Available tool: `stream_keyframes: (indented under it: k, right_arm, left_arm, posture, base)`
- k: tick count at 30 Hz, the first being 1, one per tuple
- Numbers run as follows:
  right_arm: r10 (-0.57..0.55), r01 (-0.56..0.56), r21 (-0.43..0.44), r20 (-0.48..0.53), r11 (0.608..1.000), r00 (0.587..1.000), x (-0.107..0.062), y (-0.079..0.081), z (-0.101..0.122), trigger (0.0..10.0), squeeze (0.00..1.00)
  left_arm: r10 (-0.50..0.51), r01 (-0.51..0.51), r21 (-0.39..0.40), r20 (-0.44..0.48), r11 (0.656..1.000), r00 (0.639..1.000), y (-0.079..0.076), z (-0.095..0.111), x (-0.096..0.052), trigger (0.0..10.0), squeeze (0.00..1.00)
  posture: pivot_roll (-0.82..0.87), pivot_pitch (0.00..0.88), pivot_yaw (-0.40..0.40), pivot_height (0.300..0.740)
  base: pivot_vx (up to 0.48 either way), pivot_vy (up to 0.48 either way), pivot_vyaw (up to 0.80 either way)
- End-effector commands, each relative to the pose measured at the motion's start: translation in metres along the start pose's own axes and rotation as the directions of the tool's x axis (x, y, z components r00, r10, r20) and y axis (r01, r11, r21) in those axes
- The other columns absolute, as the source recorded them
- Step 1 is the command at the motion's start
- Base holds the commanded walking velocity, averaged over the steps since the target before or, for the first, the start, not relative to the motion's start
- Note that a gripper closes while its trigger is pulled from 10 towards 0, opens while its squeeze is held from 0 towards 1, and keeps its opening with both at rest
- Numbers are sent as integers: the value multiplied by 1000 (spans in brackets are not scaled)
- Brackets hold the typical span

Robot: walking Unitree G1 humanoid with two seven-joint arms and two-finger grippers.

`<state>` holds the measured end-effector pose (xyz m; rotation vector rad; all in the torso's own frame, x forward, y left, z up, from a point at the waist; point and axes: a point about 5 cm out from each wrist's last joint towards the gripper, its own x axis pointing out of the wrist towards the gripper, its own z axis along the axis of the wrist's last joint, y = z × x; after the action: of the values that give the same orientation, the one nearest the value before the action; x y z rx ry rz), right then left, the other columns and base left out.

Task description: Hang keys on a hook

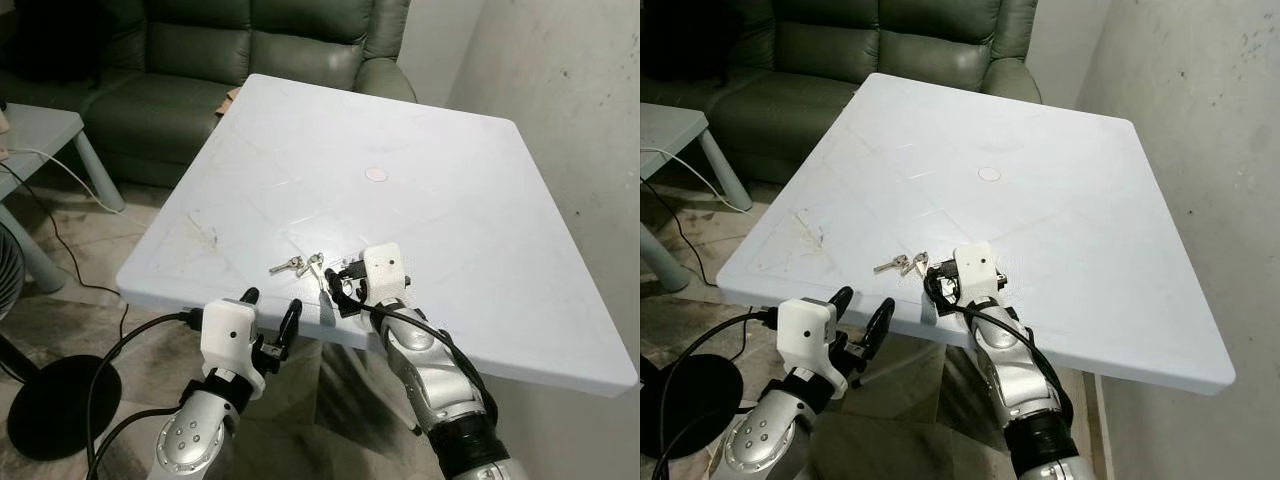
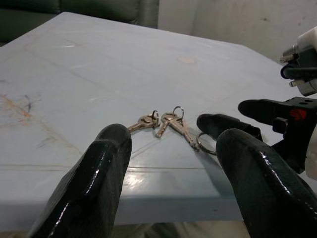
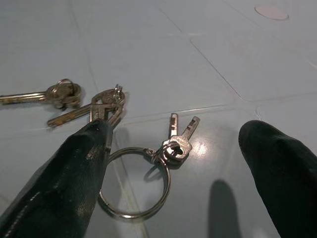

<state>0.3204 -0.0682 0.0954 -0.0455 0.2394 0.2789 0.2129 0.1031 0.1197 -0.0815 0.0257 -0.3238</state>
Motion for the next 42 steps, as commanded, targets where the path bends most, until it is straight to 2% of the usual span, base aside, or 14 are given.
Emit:
stream_keyframes:
  k: [1,3,4,5,6,8,9,10,11,42]
  right_arm:
    - [-14,14,11,-2,1000,1000,2,-1,2,9804,0]
    - [-16,16,17,-6,1000,1000,3,3,2,9216,0]
    - [-16,16,21,-7,1000,1000,3,6,1,8275,0]
    - [-16,16,24,-7,1000,1000,3,8,1,8000,0]
    - [-19,19,20,-9,1000,1000,3,9,0,4902,0]
    - [-23,23,16,-11,1000,1000,3,10,0,2941,0]
    - [-24,24,17,-11,1000,1000,2,10,-1,2941,0]
    - [-24,24,18,-10,1000,1000,2,12,-1,314,0]
    - [-29,29,20,-9,999,1000,2,12,-1,0,0]
    - [-66,66,-6,-11,998,998,2,8,-4,0,0]
  left_arm:
    - [-3,3,0,1,1000,1000,-2,2,-2,10000,0]
    - [-1,1,-1,1,1000,1000,-3,2,-2,10000,0]
    - [-1,1,-1,0,1000,1000,-3,2,-3,10000,0]
    - [1,-1,-1,0,1000,1000,-3,2,-3,10000,0]
    - [3,-3,-1,-1,1000,1000,-3,2,-4,10000,0]
    - [4,-4,-1,-1,1000,1000,-3,2,-4,10000,0]
    - [5,-5,-2,-1,1000,1000,-3,2,-4,10000,0]
    - [6,-6,0,-1,1000,1000,-3,2,-4,10000,0]
    - [7,-7,0,-1,1000,1000,-4,3,-5,10000,0]
    - [33,-33,6,-2,999,999,-3,4,-8,10000,0]
  posture:
    - [24,90,-111,740]
    - [25,92,-112,740]
    - [27,96,-113,740]
    - [28,99,-114,740]
    - [28,100,-114,740]
    - [29,104,-116,740]
    - [30,104,-115,740]
    - [31,106,-116,740]
    - [32,109,-118,740]
    - [45,121,-126,740]
  base:
    - [0,0,0]
    - [0,0,0]
    - [0,0,0]
    - [0,0,0]
    - [0,0,0]
    - [0,0,0]
    - [0,0,0]
    - [0,0,0]
    - [0,0,0]
    - [0,0,0]
